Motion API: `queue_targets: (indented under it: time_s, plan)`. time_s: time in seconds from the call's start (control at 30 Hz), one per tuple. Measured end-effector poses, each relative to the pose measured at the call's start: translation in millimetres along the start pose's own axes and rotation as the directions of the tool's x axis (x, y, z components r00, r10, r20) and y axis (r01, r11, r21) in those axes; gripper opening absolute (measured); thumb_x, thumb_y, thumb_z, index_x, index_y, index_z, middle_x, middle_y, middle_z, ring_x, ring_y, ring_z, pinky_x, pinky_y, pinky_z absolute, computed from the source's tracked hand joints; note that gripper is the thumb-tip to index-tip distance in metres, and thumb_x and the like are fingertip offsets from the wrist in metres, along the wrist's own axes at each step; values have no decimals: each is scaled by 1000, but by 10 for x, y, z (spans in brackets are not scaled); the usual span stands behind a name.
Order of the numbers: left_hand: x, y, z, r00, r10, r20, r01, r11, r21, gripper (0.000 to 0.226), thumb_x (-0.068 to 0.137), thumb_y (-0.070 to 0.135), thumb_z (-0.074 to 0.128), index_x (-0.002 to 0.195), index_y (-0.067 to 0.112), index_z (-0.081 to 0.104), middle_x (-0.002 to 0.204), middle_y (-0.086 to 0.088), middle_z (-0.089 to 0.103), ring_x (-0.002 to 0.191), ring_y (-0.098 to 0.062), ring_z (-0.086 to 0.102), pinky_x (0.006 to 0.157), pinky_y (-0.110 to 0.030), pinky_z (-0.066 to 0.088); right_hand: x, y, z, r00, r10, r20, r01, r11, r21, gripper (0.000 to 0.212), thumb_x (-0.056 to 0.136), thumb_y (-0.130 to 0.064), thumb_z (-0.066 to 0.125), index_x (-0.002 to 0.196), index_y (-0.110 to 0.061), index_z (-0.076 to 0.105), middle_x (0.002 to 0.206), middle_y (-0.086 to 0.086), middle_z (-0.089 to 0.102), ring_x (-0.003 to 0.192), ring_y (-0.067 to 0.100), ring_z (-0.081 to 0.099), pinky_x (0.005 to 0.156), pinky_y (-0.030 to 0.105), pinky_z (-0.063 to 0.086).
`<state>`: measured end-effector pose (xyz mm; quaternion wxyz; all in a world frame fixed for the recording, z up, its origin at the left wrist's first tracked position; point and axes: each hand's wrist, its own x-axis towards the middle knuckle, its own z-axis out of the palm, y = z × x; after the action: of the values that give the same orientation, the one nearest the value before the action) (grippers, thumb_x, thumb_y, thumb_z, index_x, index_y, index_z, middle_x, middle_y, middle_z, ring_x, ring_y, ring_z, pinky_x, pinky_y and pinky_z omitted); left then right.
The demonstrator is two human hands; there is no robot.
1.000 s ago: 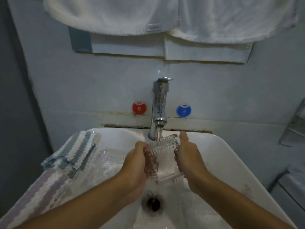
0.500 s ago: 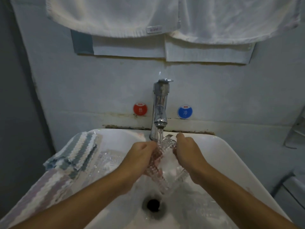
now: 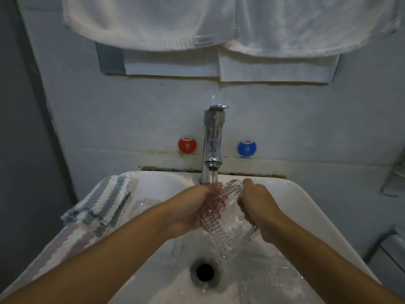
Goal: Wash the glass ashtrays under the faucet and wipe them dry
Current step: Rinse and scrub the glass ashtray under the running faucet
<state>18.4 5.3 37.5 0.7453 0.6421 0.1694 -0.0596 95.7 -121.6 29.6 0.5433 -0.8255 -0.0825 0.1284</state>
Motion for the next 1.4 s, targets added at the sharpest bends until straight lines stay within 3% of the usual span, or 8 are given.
queue_targets:
  time_s: [0.2, 0.5, 0.9, 1.03, 1.13, 1.23, 1.3, 1.4]
  plan:
    - [14, -146, -52, 1000, 16, -17, -17, 997, -72, 34, 102, 43, 43, 84, 18, 59, 78, -3, 60, 72, -18, 58, 83, -37, 52, 13, 16, -64, 997, 30, -70, -24, 996, 85, 47, 107, -32, 28, 72, -10, 51, 68, 6, 48, 61, 17, 39, 56, 29, 31]
    - [13, -223, 36, 994, -35, -104, 5, 959, -283, 39, 101, 37, 38, 70, 20, 52, 55, 1, 50, 52, -14, 45, 61, -31, 39, -33, 33, 0, 997, 41, -61, -34, 992, 119, 45, 105, -31, 29, 70, -11, 50, 66, 5, 47, 60, 18, 38, 57, 29, 30]
    - [-57, -223, 32, 996, -91, -13, 82, 946, -314, 45, 99, 47, 41, 74, 16, 62, 71, -4, 61, 60, -16, 54, 72, -33, 43, -23, 83, 29, 996, 53, -67, -42, 987, 154, 46, 107, -35, 30, 72, -12, 50, 70, 5, 49, 64, 16, 40, 62, 29, 34]
    - [-84, -213, 15, 987, -162, 23, 163, 979, -125, 60, 97, 56, 37, 94, 10, 74, 86, -10, 76, 91, -28, 67, 96, -50, 51, -14, 124, 62, 988, -50, -147, 76, 981, 176, 45, 107, -32, 31, 73, -11, 51, 68, 9, 49, 62, 16, 41, 65, 33, 35]
    - [-143, -150, -7, 963, -265, 51, 269, 959, -93, 61, 98, 57, 40, 103, 5, 71, 102, -23, 72, 104, -43, 66, 93, -57, 54, -58, 138, 85, 946, -209, -248, 252, 955, 154, 53, 98, -39, 34, 74, 2, 57, 71, 27, 53, 65, 25, 46, 63, 39, 36]
    - [-176, -81, -48, 934, -279, 224, 333, 906, -262, 51, 101, 43, 44, 120, 2, 67, 119, -32, 65, 109, -51, 63, 84, -55, 58, -104, 143, 97, 869, -385, -310, 435, 894, 110, 62, 89, -42, 33, 73, 15, 53, 71, 34, 57, 60, 40, 51, 57, 42, 39]
    - [-172, -47, -54, 940, -230, 251, 314, 868, -384, 40, 98, 20, 43, 121, -6, 63, 112, -39, 64, 110, -53, 61, 82, -52, 59, -132, 141, 100, 841, -456, -290, 508, 851, 135, 63, 88, -44, 35, 72, 14, 55, 68, 33, 57, 65, 51, 57, 50, 48, 45]
    - [-130, -71, -64, 967, -197, 161, 252, 820, -514, 37, 83, -1, 43, 112, -18, 59, 103, -44, 64, 99, -52, 66, 70, -49, 62, -133, 153, 87, 832, -508, -221, 545, 823, 162, 51, 94, -38, 42, 62, -1, 54, 60, 18, 58, 61, 34, 65, 46, 39, 48]
